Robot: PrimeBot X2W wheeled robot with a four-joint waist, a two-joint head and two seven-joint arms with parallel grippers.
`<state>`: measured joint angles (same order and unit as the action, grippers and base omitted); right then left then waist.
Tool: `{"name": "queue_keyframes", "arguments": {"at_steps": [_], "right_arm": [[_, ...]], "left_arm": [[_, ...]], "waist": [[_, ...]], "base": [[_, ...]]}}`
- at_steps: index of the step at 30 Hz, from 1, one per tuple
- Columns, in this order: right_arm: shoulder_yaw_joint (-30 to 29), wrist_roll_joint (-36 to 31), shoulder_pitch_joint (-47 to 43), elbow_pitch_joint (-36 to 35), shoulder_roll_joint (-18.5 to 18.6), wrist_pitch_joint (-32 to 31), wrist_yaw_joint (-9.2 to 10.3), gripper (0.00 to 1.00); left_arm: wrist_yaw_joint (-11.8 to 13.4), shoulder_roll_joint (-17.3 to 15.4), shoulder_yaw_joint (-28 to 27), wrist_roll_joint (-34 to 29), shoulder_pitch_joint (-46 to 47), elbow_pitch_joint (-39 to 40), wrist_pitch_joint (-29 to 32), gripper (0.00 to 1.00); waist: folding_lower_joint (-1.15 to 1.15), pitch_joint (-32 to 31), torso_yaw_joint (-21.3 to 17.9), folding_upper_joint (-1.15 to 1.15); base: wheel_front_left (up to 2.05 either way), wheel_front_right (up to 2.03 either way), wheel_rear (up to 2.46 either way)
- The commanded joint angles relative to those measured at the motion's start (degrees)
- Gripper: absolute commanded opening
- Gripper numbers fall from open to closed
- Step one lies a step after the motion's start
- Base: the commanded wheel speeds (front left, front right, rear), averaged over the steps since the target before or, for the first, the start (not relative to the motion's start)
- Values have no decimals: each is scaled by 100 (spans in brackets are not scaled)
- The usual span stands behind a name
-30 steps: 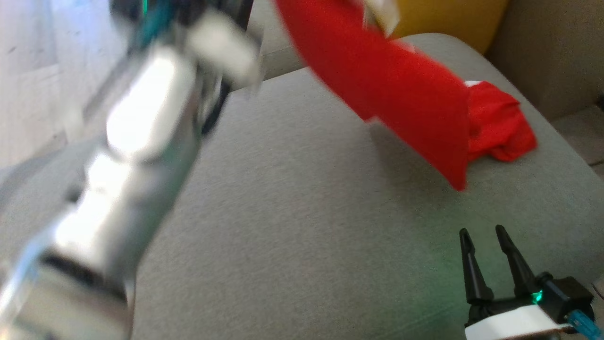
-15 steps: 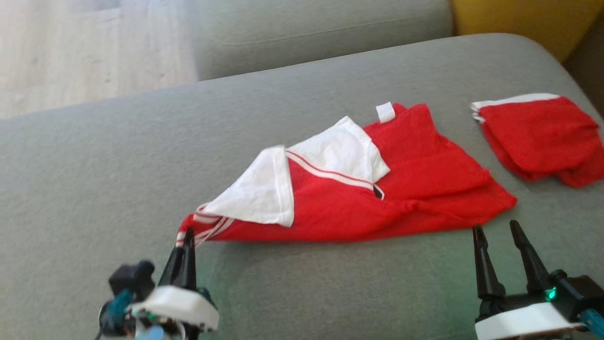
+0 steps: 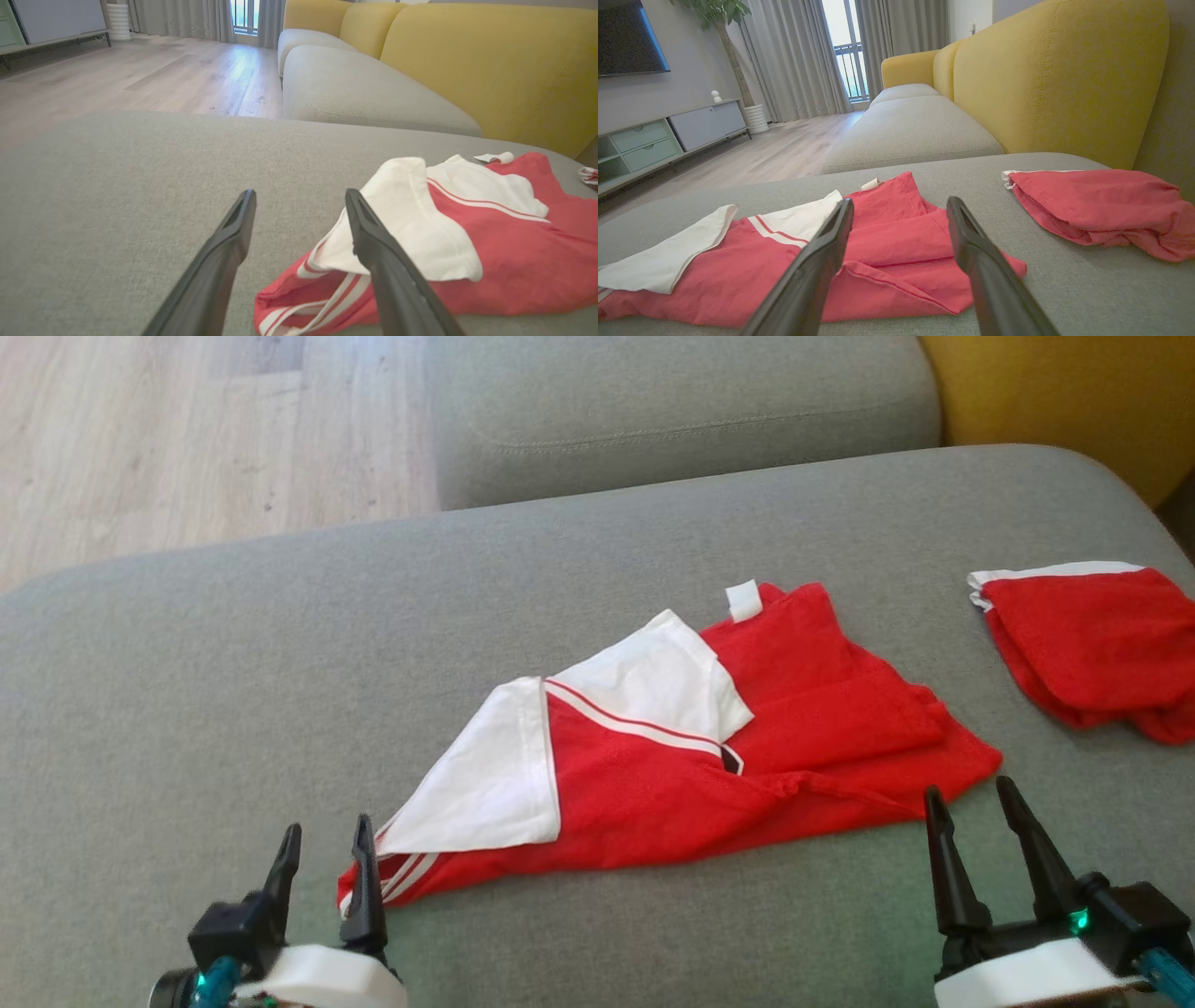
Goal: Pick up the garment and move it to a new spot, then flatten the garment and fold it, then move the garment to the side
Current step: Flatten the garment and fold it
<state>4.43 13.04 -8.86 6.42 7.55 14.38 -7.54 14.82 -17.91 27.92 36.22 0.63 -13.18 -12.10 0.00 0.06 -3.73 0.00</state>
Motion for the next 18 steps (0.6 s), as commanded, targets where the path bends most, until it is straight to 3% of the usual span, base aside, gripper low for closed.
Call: {"name": "queue_keyframes", "arguments": {"at_steps": [1, 11, 18], "right_arm": [[140, -4, 81, -142, 124, 62, 5, 100], [197, 4, 77, -133, 138, 62, 5, 100], [306, 4, 145, -156, 178, 62, 5, 100]], "left_arm": [[105, -161, -214, -52, 203, 320, 18, 100], [-46, -465, -95, -282, 818, 569, 329, 100], [-271, -376, 434, -788, 1755, 328, 686, 100]], "waist": [[0, -34, -55, 0], [0, -78, -267, 0], [0, 88, -488, 0]], "base": [[0, 0, 0], [0, 0, 0], [0, 0, 0]]}}
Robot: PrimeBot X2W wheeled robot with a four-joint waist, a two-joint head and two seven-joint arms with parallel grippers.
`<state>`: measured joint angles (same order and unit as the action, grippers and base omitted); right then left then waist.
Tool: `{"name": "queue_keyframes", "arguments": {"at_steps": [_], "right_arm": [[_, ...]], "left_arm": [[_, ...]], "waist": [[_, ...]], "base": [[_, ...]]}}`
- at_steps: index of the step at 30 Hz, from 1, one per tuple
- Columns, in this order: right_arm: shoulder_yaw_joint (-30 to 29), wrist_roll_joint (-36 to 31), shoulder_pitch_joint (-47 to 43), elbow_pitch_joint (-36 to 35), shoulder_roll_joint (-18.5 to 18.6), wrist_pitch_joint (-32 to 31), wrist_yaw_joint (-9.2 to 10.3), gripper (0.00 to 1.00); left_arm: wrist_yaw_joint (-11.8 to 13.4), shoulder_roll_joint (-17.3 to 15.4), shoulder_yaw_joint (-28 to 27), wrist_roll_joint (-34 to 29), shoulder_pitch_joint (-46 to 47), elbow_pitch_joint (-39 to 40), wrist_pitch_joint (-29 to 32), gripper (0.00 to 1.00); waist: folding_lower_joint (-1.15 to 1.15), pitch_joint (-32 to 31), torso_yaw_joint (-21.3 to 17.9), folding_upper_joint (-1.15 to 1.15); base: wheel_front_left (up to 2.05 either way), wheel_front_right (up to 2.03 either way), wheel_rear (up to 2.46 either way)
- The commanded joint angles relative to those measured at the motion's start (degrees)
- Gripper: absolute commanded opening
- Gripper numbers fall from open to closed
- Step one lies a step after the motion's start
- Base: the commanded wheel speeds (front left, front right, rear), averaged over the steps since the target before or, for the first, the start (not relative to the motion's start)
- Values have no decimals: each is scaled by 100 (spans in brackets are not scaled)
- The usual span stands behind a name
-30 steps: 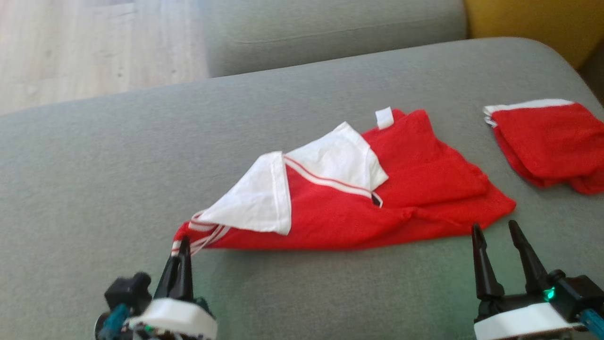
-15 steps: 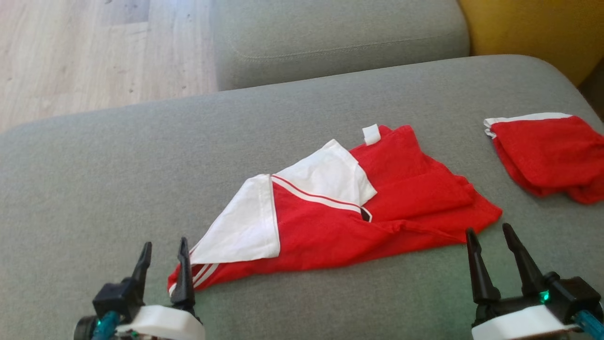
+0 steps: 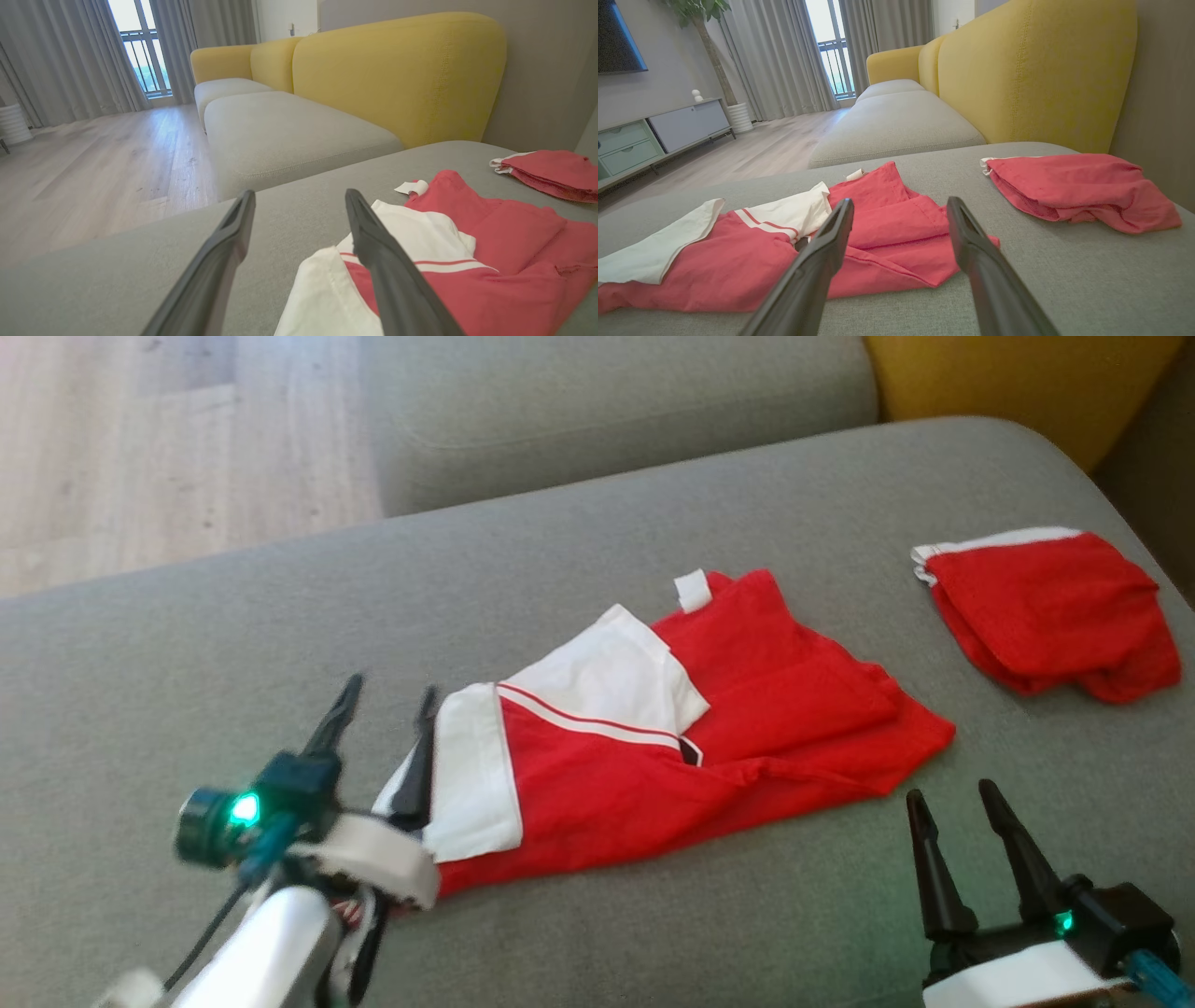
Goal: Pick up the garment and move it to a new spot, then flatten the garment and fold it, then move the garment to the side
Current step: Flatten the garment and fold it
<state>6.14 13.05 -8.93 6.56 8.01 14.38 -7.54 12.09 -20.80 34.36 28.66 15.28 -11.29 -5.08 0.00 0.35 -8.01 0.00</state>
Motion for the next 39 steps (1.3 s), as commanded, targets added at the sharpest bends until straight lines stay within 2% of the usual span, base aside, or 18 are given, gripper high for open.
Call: {"name": "queue_keyframes", "arguments": {"at_steps": [1, 7, 11, 18, 23, 39], "right_arm": [[148, 4, 174, -175, 134, 62, 5, 100], [123, 10, 251, -203, 83, 62, 5, 100], [69, 7, 246, -208, 39, 62, 5, 100], [-15, -8, 250, -209, -16, 62, 5, 100], [28, -4, 313, -205, -37, 62, 5, 100], [89, 22, 389, -156, -22, 62, 5, 100]], "left_arm": [[-19, -41, -136, -97, 389, 94, -5, 100], [-121, 211, 430, -508, 495, -225, -106, 100], [-42, 355, 742, -708, 193, -335, -334, 100], [164, 297, 1219, -1231, -133, -495, -558, 100], [272, 246, 1297, -1426, -31, -714, -584, 100], [30, 487, 1371, -1340, 478, -1952, -649, 100]], "waist": [[0, 107, -108, 0], [0, 367, -305, 0], [0, 424, -331, 0], [0, 429, -150, 0], [0, 449, -25, 0], [0, 513, -20, 0]], "base": [[0, 0, 0], [0, 0, 0], [0, 0, 0], [0, 0, 0], [0, 0, 0], [0, 0, 0]]}}
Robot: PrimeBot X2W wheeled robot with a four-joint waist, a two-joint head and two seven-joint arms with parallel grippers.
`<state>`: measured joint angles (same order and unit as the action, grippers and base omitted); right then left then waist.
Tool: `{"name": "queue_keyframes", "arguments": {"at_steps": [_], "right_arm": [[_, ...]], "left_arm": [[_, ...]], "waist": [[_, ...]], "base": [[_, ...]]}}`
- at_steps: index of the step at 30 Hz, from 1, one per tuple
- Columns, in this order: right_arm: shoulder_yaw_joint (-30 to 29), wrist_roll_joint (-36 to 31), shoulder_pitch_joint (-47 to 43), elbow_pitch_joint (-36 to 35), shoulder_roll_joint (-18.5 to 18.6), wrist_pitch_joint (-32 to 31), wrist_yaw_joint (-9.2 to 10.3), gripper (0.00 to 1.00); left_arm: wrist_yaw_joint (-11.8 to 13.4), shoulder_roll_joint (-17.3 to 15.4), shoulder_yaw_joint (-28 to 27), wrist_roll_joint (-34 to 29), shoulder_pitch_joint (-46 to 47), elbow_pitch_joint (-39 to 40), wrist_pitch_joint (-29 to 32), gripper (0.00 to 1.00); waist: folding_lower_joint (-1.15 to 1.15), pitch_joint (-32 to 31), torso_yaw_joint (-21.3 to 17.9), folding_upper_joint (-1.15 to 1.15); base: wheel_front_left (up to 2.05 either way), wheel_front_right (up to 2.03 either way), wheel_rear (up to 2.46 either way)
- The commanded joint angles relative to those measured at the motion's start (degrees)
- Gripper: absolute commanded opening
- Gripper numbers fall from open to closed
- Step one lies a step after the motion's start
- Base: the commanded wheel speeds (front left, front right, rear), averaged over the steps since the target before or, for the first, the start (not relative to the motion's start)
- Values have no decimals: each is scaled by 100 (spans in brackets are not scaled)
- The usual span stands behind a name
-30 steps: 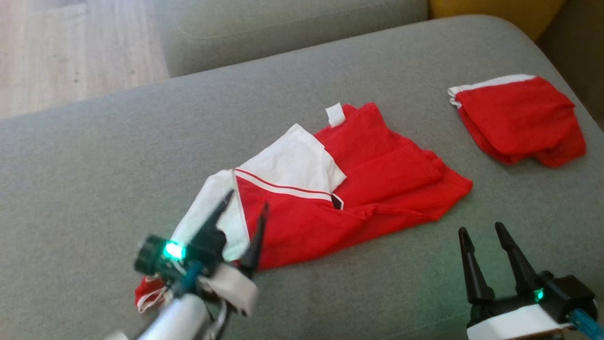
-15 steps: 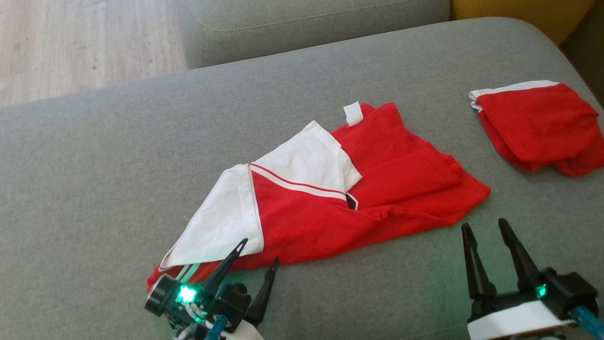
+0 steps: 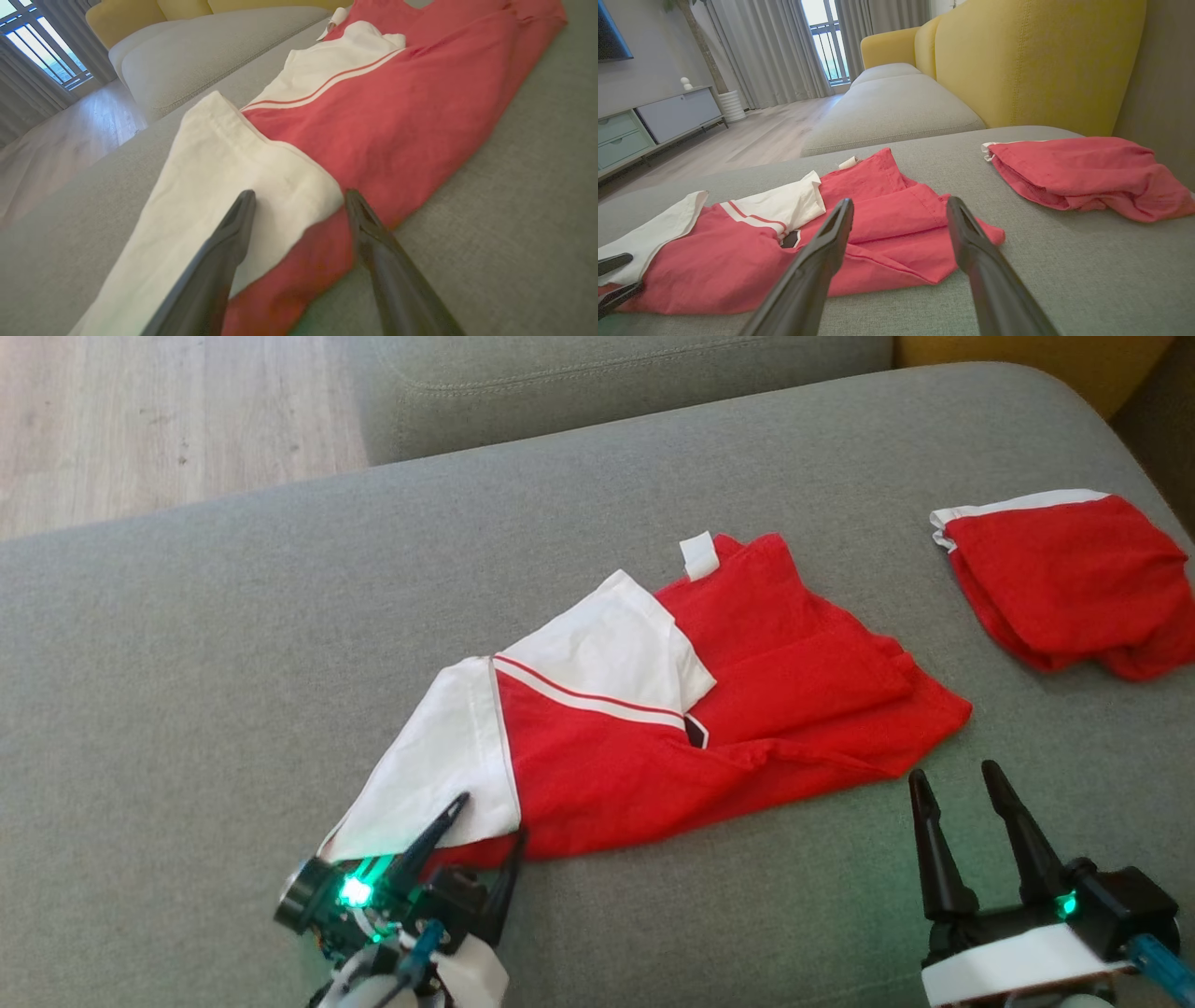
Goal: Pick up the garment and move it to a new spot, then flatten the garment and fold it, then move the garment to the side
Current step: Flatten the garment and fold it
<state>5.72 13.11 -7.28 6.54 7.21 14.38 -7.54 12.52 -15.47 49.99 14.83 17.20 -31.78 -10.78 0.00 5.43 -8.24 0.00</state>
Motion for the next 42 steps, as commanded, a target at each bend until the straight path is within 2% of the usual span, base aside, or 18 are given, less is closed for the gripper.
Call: {"name": "queue_keyframes", "arguments": {"at_steps": [1, 14, 30, 34, 42], "right_arm": [[130, 17, 227, -155, 58, 62, 5, 100], [153, 78, 235, -138, 65, 62, 5, 100], [206, 90, 245, -95, 100, 62, 5, 100], [225, 96, 233, -84, 119, 62, 5, 100], [231, 94, 206, -69, 137, 62, 5, 100]], "left_arm": [[-5, -26, -207, 55, 319, 33, -97, 100], [87, 84, -269, 53, 539, -323, -346, 100], [667, -86, -567, 13, 530, -185, -414, 100], [624, -72, -582, 66, 505, -157, -417, 100], [341, 1, -411, 64, 466, -119, -420, 100]], "waist": [[0, 10, 6, 0], [0, -15, 93, 0], [0, -55, 75, 0], [0, -67, 69, 0], [0, -129, 78, 0]], "base": [[0, 0, 0], [0, 0, 0], [0, 0, 0], [0, 0, 0], [0, 0, 0]]}}
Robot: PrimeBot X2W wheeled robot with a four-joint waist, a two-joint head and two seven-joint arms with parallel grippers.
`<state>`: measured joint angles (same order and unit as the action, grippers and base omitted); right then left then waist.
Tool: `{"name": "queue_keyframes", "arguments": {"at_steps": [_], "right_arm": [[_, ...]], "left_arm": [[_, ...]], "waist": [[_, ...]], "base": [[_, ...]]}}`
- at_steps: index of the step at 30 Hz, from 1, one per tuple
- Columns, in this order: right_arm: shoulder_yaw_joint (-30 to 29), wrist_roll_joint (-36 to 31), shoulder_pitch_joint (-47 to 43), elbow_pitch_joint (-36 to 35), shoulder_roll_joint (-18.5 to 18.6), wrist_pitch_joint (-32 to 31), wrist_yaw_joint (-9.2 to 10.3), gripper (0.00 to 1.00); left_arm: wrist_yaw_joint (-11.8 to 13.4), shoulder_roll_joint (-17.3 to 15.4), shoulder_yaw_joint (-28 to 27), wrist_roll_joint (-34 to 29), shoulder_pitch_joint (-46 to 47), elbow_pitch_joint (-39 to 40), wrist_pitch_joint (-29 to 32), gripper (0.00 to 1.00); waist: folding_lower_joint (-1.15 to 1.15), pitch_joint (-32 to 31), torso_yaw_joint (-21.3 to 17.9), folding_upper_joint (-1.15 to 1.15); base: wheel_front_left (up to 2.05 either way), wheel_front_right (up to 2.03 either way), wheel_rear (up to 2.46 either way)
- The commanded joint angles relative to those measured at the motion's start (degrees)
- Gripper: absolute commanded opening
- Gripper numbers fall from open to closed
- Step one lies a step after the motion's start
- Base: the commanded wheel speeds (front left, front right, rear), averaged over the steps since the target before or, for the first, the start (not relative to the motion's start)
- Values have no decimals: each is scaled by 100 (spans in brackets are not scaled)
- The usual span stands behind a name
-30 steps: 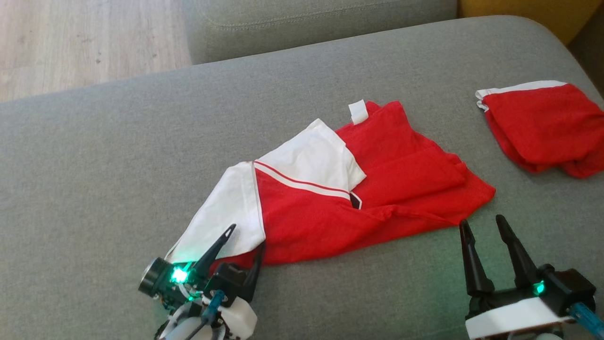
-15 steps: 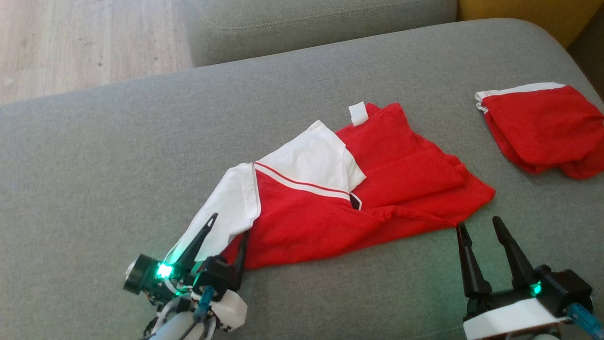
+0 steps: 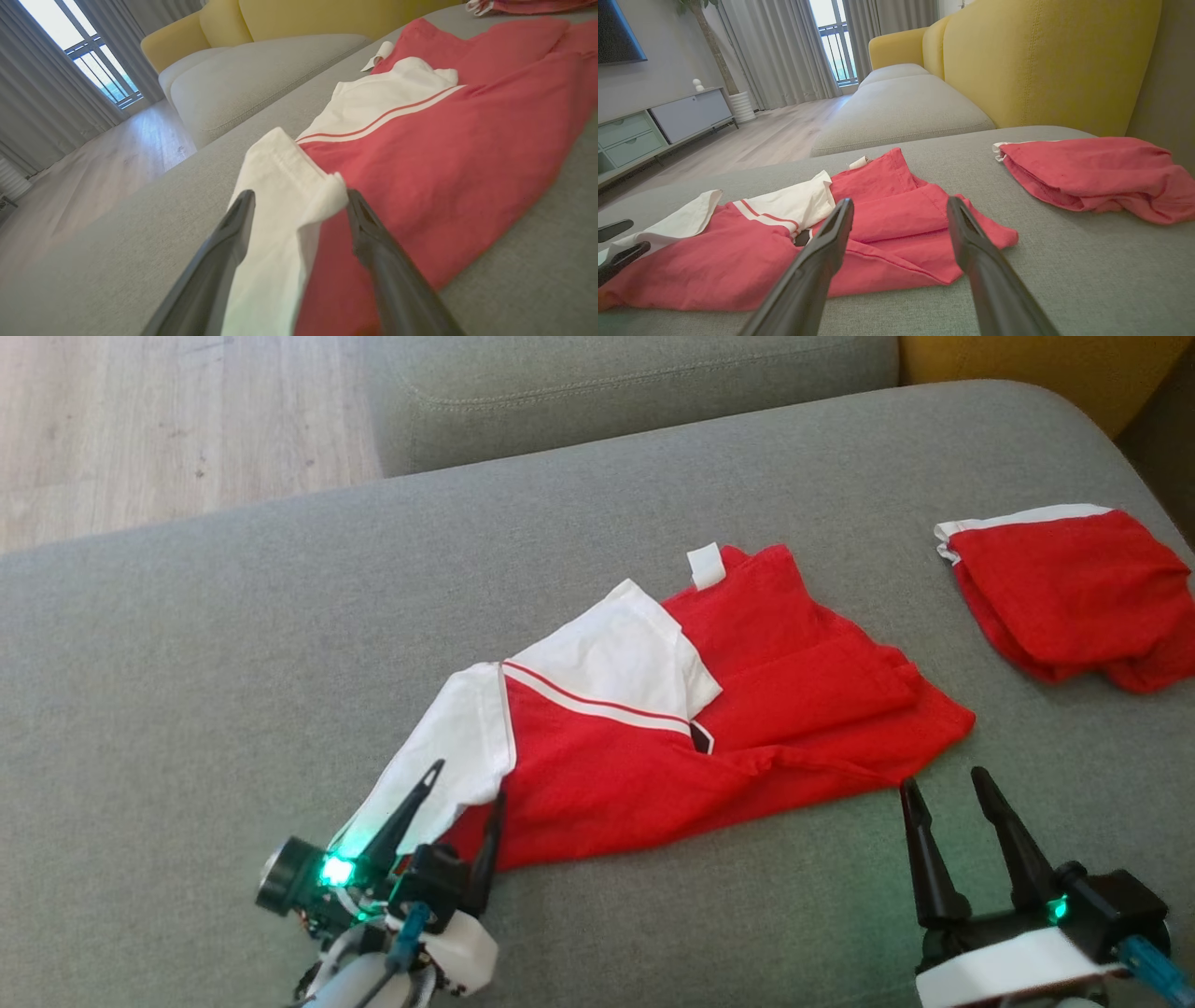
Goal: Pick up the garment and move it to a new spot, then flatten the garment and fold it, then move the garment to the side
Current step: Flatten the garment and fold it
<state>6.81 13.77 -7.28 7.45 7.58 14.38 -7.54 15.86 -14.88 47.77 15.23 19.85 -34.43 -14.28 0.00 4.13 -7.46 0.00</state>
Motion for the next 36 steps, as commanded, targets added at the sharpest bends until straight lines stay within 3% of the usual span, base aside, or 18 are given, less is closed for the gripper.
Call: {"name": "queue_keyframes", "arguments": {"at_steps": [1, 5, 7, 9, 10, 11, 16, 21, 36], "right_arm": [[123, 28, 202, -161, 102, 62, 5, 100], [156, 29, 187, -152, 103, 62, 5, 100], [172, 34, 180, -146, 103, 62, 5, 100], [191, 38, 173, -138, 104, 62, 5, 100], [198, 41, 171, -136, 106, 62, 5, 100], [200, 44, 169, -135, 106, 62, 5, 100], [183, 44, 133, -130, 111, 62, 5, 100], [134, 34, 87, -109, 125, 62, 5, 100], [10, 91, 46, 160, 182, 62, 5, 100]], "left_arm": [[-12, -54, -160, -7, 204, 165, -70, 100], [-50, -31, -102, -51, 189, 159, -71, 96], [-41, -38, -92, -65, 182, 118, -71, 45], [-42, -51, -89, -68, 173, 84, -71, 27], [-45, -61, -88, -67, 170, 65, -71, 10], [-50, -67, -86, -67, 169, 53, -71, 0], [-67, -89, -105, -85, 173, 171, -72, 0], [111, -261, -332, -122, 53, 706, -72, 0], [1111, -1929, -1757, -83, -552, 2527, 88, 0]], "waist": [[0, -8, 3, 0], [0, -42, 1, 0], [0, -55, -7, 0], [0, -69, -18, 0], [0, -72, -24, 0], [0, -76, -27, 0], [0, -109, -19, 0], [0, -141, 42, 0], [0, -78, 577, 0]], "base": [[0, 0, 0], [0, 0, 0], [0, 0, 0], [0, 0, 0], [0, 0, 0], [0, 0, 0], [0, 0, 0], [0, 0, 0], [0, 0, 0]]}}
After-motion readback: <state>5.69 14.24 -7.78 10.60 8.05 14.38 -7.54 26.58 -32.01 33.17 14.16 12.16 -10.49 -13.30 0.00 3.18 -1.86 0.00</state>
